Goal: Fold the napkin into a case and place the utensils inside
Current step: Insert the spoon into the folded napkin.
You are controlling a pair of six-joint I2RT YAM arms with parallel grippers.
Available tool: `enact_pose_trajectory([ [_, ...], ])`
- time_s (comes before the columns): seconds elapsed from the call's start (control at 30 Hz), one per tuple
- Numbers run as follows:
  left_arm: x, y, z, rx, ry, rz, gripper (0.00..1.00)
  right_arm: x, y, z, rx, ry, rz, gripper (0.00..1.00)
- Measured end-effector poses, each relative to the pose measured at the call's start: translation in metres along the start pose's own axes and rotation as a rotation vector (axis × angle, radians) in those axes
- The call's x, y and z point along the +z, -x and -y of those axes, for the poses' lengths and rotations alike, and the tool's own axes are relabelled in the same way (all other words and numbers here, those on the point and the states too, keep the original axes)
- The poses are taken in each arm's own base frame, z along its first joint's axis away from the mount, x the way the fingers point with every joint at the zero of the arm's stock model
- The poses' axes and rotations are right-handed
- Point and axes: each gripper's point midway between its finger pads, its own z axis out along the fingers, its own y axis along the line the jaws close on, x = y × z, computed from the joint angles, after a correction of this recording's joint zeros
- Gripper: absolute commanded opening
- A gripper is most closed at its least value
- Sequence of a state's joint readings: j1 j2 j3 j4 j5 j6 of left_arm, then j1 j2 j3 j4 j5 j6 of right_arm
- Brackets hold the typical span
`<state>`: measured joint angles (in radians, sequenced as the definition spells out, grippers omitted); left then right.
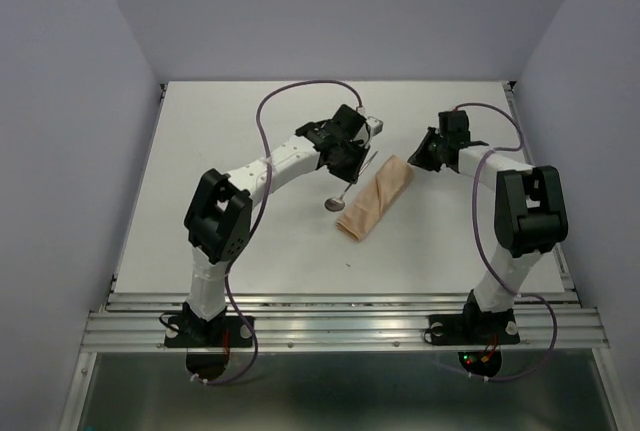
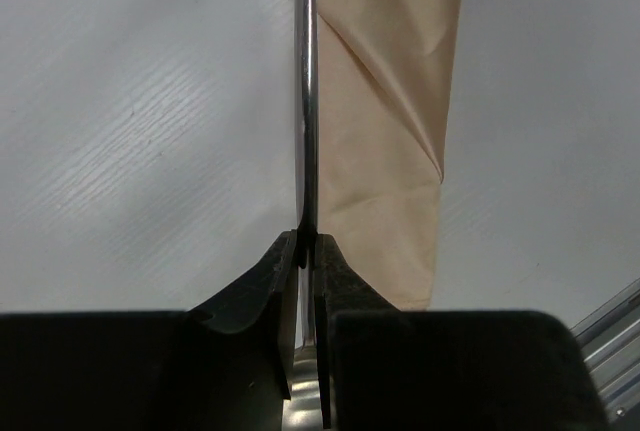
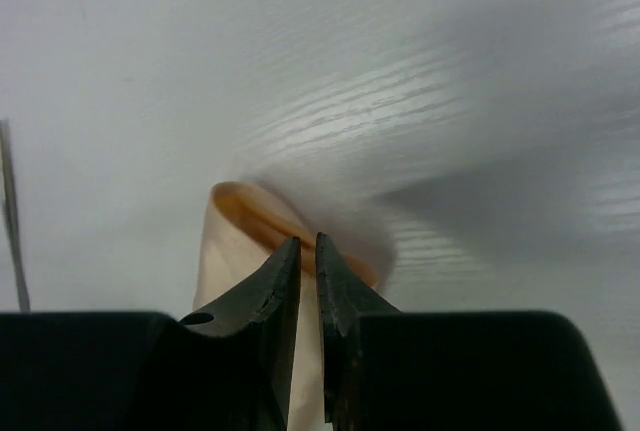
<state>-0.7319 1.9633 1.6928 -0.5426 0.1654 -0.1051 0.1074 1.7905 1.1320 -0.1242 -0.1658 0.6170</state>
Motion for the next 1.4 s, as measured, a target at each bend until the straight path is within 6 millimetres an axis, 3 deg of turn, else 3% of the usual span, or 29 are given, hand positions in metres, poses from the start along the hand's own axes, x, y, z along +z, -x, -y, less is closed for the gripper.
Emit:
enact_pose_trajectory([
  [0.2,0.021,-0.027,0.016,0.093,-0.013,-0.097,0.0,0.035,-0.008,0.026,-0.005,-0.112,-0.066,0.17],
  [0.43,0.028,-0.04,0.02,0.124,-0.014,-0.141,0.0,0.046,-0.003,0.024,-0.016,-0.103,-0.074,0.17],
  [1.03,0.036,-0.071,0.017,0.051,0.067,-0.229,0.0,0.048,-0.007,0.018,-0.022,-0.067,-0.098,0.17],
  [1.4,0.035,-0.077,0.017,0.036,0.083,-0.25,0.0,0.048,-0.008,0.015,-0.022,-0.052,-0.104,0.17],
])
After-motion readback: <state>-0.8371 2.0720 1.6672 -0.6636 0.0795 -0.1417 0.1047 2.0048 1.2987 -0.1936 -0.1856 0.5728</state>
